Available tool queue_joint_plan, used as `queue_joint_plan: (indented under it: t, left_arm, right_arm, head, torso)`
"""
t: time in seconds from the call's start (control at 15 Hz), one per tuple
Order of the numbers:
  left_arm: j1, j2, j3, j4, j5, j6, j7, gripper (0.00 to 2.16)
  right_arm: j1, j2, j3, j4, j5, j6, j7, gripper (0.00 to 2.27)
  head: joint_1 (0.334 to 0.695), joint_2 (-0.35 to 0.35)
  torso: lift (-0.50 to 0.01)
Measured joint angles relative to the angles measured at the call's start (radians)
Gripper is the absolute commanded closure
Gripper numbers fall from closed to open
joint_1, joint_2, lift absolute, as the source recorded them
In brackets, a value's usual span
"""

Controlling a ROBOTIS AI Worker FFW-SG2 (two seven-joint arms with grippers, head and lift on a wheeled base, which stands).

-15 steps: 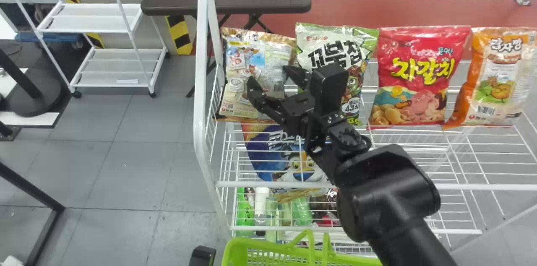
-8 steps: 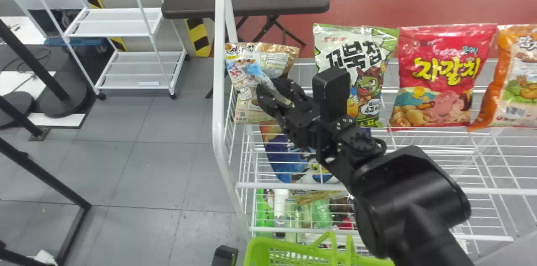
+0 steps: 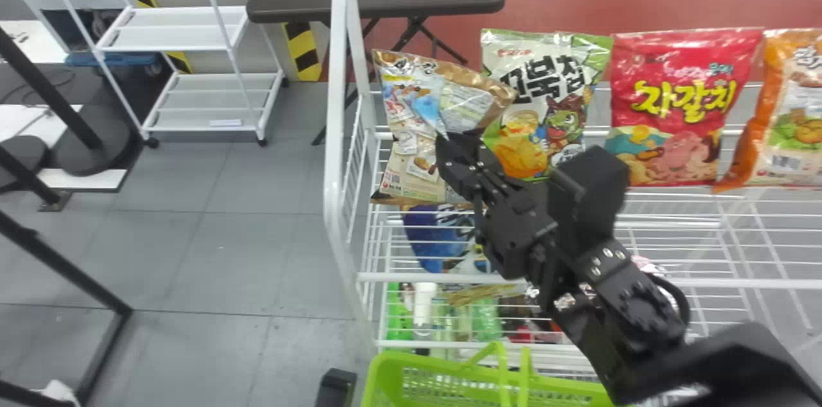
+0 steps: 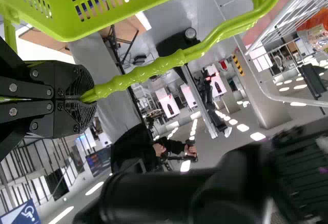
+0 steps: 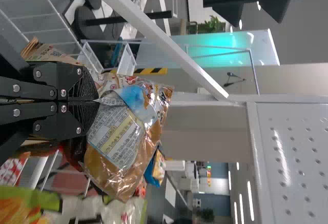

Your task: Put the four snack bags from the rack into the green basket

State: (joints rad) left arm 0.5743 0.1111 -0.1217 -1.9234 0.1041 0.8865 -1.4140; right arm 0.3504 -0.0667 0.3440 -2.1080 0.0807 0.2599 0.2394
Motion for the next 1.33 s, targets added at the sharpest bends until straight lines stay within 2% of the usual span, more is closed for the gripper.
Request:
queue_joint_plan:
  t: [0.07, 0.13, 0.27, 0.4, 0.53, 0.67, 0.8, 1.0, 1.2, 1.33]
  left_arm:
    - [0.0, -0.002, 0.002, 0.0, -0.001, -0.009, 0.008, 2.03]
    - [0.0, -0.003, 0.005, 0.0, -0.001, -0.015, 0.014, 2.03]
    - [-0.001, -0.004, 0.013, 0.0, 0.0, -0.019, 0.018, 2.03]
    - [0.008, -0.009, 0.028, 0.003, 0.01, -0.037, 0.022, 2.03]
    - [0.034, -0.029, 0.056, 0.012, 0.022, -0.09, 0.029, 2.03]
    - [0.039, -0.038, 0.063, 0.02, 0.023, -0.12, 0.043, 2.03]
    - [0.034, -0.039, 0.064, 0.03, 0.023, -0.131, 0.047, 2.03]
    - [0.03, -0.039, 0.065, 0.035, 0.023, -0.138, 0.043, 2.03]
    - [0.032, -0.039, 0.066, 0.032, 0.024, -0.136, 0.037, 2.03]
    - [0.036, -0.039, 0.066, 0.028, 0.024, -0.136, 0.036, 2.03]
  right_arm:
    - [0.063, -0.028, -0.029, -0.072, -0.017, 0.004, -0.002, 2.24]
    - [0.129, -0.064, -0.062, -0.143, -0.046, 0.007, -0.006, 2.24]
    - [0.243, -0.125, -0.134, -0.255, -0.105, 0.034, -0.009, 2.24]
    - [0.326, -0.175, -0.206, -0.33, -0.155, 0.118, -0.007, 2.24]
    - [0.371, -0.232, -0.262, -0.373, -0.195, 0.238, -0.004, 2.24]
    - [0.43, -0.266, -0.32, -0.415, -0.215, 0.342, 0.008, 2.24]
    - [0.497, -0.288, -0.389, -0.459, -0.258, 0.445, 0.05, 2.24]
    - [0.563, -0.297, -0.445, -0.486, -0.278, 0.535, 0.101, 2.24]
    - [0.6, -0.3, -0.439, -0.482, -0.29, 0.611, 0.186, 2.24]
    - [0.61, -0.296, -0.402, -0.458, -0.294, 0.621, 0.201, 2.24]
  head:
    - [0.695, -0.03]
    - [0.695, -0.097]
    - [0.695, -0.163]
    - [0.695, -0.249]
    - [0.695, -0.291]
    - [0.695, -0.35]
    - [0.695, -0.35]
    - [0.695, -0.35]
    - [0.695, -0.35]
    - [0.695, -0.35]
  torso:
    - [-0.007]
    - [-0.007]
    - [-0.007]
    - [-0.007]
    - [-0.007]
    - [-0.007]
    - [-0.007]
    - [-0.007]
    - [-0.007]
    - [-0.007]
